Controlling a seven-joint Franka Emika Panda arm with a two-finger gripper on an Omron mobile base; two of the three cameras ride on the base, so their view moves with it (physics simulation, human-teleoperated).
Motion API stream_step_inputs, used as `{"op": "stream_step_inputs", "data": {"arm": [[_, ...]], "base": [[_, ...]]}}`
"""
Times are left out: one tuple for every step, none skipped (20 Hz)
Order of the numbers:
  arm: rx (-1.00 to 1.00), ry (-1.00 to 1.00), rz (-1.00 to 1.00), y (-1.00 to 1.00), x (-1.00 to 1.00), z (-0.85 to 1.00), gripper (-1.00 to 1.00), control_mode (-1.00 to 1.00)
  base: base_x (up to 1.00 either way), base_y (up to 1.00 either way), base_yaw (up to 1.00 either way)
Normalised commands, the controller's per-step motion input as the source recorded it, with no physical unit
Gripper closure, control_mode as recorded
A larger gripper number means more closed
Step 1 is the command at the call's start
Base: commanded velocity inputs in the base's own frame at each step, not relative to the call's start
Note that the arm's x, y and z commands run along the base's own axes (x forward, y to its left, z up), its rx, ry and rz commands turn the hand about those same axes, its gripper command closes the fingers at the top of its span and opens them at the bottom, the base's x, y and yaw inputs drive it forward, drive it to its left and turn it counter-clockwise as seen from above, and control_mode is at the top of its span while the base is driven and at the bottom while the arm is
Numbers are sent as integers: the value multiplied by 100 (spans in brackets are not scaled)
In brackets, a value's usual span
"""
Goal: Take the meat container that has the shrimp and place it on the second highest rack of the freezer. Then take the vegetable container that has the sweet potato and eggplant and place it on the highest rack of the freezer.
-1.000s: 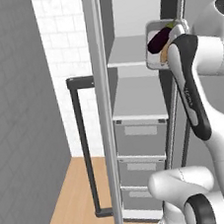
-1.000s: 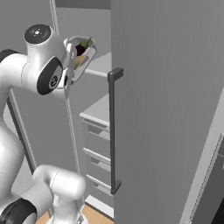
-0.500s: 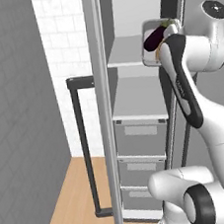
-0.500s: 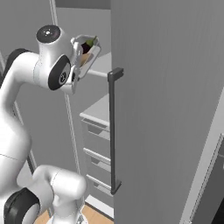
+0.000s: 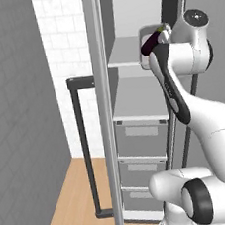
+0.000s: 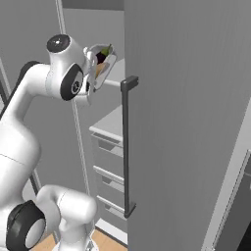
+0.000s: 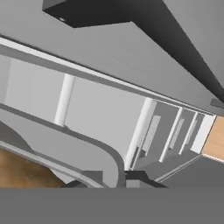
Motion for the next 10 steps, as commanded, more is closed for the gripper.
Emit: {"op": "stream_step_inputs", "data": {"arm": [[-3,0,0,-2,49,-9,100,-100],[0,0,0,-14,41,-3,100,-100],[0,0,0,-26,46,0,100,-100],[0,1,0,-24,36,0,100,-100],[0,3,0,-24,40,0,100,-100],[0,5,0,-14,40,0,100,-100],[0,6,0,-6,44,0,100,-100],[0,8,0,-6,54,0,100,-100],[0,8,0,0,54,0,100,-100],[0,9,0,0,59,0,100,-100]], "base": [[0,0,0],[0,0,0],[0,0,0],[0,0,0],[0,0,0],[0,0,0],[0,0,0],[0,0,0],[0,0,0],[0,0,0]]}}
